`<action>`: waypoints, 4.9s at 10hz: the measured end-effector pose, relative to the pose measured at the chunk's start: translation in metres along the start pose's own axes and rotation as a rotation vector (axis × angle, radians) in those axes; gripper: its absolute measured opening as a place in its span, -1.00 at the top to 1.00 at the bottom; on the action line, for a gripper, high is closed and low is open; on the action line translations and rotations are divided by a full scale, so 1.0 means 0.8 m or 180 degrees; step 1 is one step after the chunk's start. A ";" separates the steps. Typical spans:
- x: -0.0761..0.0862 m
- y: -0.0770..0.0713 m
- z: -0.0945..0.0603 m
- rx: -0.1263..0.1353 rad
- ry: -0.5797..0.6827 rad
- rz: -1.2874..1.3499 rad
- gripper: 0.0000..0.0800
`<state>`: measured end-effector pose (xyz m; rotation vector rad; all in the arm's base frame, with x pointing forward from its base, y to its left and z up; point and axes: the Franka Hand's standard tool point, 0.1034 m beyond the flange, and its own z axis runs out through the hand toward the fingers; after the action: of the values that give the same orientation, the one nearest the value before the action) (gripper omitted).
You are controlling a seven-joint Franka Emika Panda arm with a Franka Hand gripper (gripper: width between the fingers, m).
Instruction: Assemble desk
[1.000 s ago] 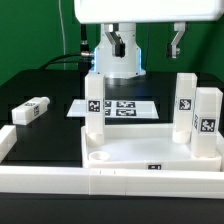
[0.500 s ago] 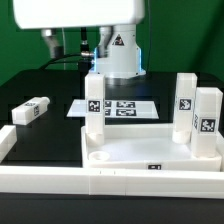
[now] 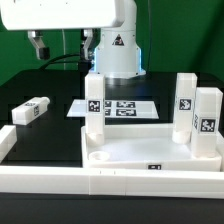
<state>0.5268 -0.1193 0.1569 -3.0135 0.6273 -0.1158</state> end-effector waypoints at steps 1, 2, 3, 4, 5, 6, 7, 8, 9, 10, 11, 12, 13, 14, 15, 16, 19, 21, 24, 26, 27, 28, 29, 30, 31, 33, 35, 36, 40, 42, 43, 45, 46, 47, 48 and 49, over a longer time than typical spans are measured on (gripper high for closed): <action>-0.006 0.022 0.005 -0.0026 -0.0033 0.0020 -0.62; -0.015 0.052 0.014 -0.0043 -0.0033 -0.0023 -0.62; -0.026 0.080 0.029 -0.0048 -0.0021 -0.0026 -0.62; -0.031 0.100 0.045 -0.0107 0.0007 -0.0055 -0.62; -0.033 0.112 0.057 -0.0162 0.0014 -0.0081 -0.62; -0.033 0.109 0.057 -0.0156 -0.0002 -0.0085 -0.62; -0.034 0.108 0.058 -0.0145 -0.0039 -0.0086 -0.62; -0.036 0.107 0.059 -0.0128 -0.0100 -0.0084 -0.62; -0.037 0.107 0.059 -0.0123 -0.0114 -0.0084 -0.62; -0.041 0.106 0.061 -0.0089 -0.0237 -0.0071 -0.62; -0.045 0.119 0.065 -0.0041 -0.0484 -0.0034 -0.62; -0.051 0.134 0.073 -0.0024 -0.0667 -0.0005 -0.62; -0.066 0.147 0.084 -0.0002 -0.0907 0.0048 -0.62; -0.076 0.152 0.090 0.0066 -0.1227 0.0104 -0.62; -0.070 0.150 0.090 0.0083 -0.1361 0.0109 -0.62; -0.074 0.147 0.090 0.0130 -0.1591 0.0109 -0.62; -0.082 0.158 0.100 0.0144 -0.2189 0.0129 -0.62; -0.093 0.174 0.109 0.0082 -0.2589 0.0128 -0.62; -0.092 0.188 0.118 -0.0127 -0.2951 -0.0068 -0.62; -0.093 0.189 0.118 -0.0130 -0.2948 -0.0065 -0.62; -0.093 0.189 0.118 -0.0139 -0.2953 -0.0078 -0.62; -0.091 0.201 0.119 -0.0317 -0.2992 -0.0312 -0.62; -0.088 0.204 0.123 -0.0431 -0.2981 -0.0519 -0.62; -0.086 0.202 0.125 -0.0417 -0.2971 -0.0630 -0.62; -0.088 0.203 0.125 -0.0414 -0.3018 -0.0651 -0.62; -0.090 0.202 0.124 -0.0431 -0.3050 -0.0552 -0.62; -0.101 0.200 0.117 -0.0508 -0.3529 -0.0262 -0.62; -0.099 0.201 0.118 -0.0521 -0.3715 -0.0221 -0.62; -0.096 0.208 0.137 -0.0573 -0.3634 -0.0259 -0.62; -0.101 0.211 0.152 -0.0587 -0.3571 -0.0287 -0.62; -0.102 0.210 0.154 -0.0586 -0.3566 -0.0296 -0.62; -0.102 0.209 0.154 -0.0586 -0.3567 -0.0296 -0.62; -0.102 0.209 0.154 -0.0587 -0.3566 -0.0298 -0.33; -0.102 0.209 0.154 -0.0587 -0.3566 -0.0299 0.00; -0.102 0.209 0.154 -0.0587 -0.3568 -0.0298 0.28; -0.102 0.209 0.154 -0.0588 -0.3568 -0.0299 0.28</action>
Offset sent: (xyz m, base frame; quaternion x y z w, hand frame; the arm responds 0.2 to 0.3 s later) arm -0.0372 -0.0436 -0.0523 0.0179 0.0391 -0.0186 0.9989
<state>0.3969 -0.2341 0.0168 -2.6090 0.3506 1.5368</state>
